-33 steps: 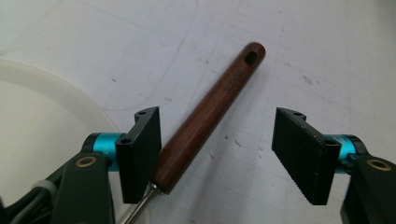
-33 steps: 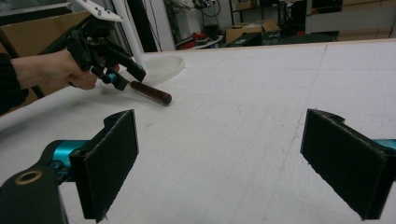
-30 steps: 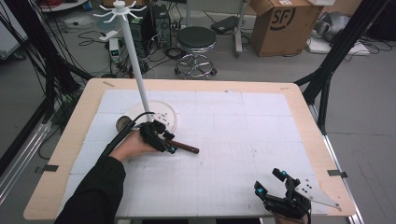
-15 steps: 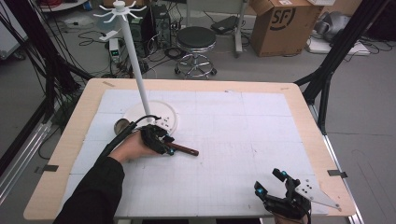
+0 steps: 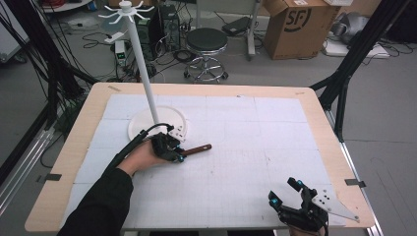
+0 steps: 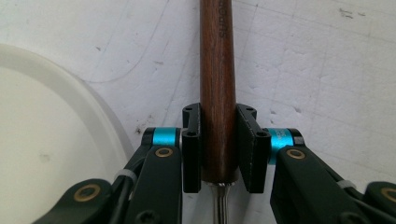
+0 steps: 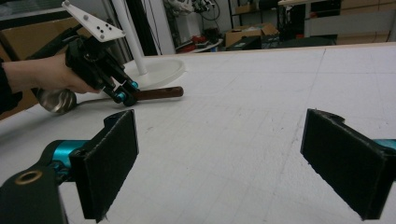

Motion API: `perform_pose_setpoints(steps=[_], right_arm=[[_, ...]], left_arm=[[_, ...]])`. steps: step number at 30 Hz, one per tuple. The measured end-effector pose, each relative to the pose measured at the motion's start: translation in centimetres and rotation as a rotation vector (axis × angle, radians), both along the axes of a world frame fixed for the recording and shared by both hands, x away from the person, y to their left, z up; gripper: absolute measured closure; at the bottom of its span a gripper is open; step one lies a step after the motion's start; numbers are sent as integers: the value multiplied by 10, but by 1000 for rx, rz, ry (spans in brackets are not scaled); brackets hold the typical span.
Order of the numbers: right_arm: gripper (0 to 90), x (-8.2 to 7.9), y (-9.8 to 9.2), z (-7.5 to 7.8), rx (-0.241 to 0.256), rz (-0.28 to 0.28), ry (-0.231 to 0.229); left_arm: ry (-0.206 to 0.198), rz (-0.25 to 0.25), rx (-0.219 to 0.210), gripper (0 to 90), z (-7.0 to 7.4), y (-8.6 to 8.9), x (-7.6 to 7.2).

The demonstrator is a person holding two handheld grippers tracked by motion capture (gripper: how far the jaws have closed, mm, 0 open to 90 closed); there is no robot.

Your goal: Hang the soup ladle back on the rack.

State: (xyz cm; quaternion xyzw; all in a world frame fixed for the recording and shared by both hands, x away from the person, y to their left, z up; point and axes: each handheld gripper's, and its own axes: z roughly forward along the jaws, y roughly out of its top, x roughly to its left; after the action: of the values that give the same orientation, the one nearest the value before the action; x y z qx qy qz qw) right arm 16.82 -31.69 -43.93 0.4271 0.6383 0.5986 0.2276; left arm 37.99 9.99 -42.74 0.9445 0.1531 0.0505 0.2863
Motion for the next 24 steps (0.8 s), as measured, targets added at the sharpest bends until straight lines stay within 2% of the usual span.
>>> perform_pose_setpoints(steps=[4,6,7,8,10,12,14,17,19,24], right_arm=[[103,-1,-1,1,5,-4,-3],[103,-1,-2,1,7,-5,-6],[103,-1,-2,1,7,-5,-7],[103,-1,-2,1,10,-9,-5],[103,-1,-2,1,10,-7,-3],[103,-1,-2,1,5,-4,-8],[103,-1,0,1,3,-2,-6],[103,-1,0,1,1,1,-5],[103,-1,1,1,-2,4,-4],[104,0,3,1,-8,5,-10]], left_arm=[[-8,20,14,742,1,-2,-3],[-1,41,-1,742,2,0,-3],[17,48,-15,742,3,2,-3],[34,54,-40,742,4,5,-3],[38,65,-92,741,11,10,-6],[31,73,-163,741,22,18,-10],[31,98,-265,741,33,27,-17],[13,113,-364,741,49,44,-26],[-5,125,-405,741,58,54,-33],[-27,142,-541,741,82,78,-53]])
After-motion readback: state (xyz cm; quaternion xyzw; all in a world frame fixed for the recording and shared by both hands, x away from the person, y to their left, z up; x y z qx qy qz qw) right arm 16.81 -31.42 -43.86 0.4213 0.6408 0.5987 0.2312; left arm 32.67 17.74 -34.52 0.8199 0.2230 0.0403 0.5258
